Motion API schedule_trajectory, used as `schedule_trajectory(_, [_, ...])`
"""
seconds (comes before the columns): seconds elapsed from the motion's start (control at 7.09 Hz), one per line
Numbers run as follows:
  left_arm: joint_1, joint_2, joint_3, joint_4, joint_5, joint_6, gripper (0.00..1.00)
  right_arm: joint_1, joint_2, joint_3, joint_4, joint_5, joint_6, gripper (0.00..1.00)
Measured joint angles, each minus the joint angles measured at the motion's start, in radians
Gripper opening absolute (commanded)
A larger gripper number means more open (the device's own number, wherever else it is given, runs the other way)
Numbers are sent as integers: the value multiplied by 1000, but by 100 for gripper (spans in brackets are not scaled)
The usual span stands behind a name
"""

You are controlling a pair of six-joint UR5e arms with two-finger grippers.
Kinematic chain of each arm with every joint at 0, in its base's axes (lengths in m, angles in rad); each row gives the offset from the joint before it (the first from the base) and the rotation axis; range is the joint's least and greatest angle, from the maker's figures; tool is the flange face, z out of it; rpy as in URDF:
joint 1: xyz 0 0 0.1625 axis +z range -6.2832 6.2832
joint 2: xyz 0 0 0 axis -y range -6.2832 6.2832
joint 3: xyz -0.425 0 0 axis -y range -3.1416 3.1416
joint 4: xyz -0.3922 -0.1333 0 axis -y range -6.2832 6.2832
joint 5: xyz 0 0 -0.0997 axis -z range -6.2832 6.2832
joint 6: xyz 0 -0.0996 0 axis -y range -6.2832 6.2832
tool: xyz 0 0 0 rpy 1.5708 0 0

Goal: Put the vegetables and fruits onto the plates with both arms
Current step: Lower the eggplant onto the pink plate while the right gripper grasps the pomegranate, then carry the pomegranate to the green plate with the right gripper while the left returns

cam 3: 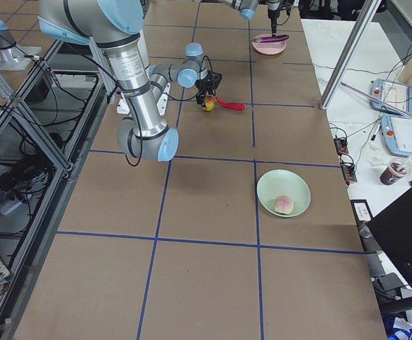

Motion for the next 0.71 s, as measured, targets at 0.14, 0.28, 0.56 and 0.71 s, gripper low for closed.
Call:
schedule_trajectory(0.14, [-1, 4, -6, 0, -3, 0, 100, 0, 10, -13, 0, 0, 0, 33])
schedule_trajectory(0.28, [-1, 6, -10, 0, -9, 0, 100, 1, 18, -22, 0, 3, 0, 8])
schedule_trajectory(0.56, [-2, 14, -27, 4, -17, -4, 100, 7, 15, -8, -13, 11, -1, 0])
schedule_trajectory(0.71, [-1, 17, -42, 7, -23, -24, 100, 16, 11, 27, -52, 19, -4, 0])
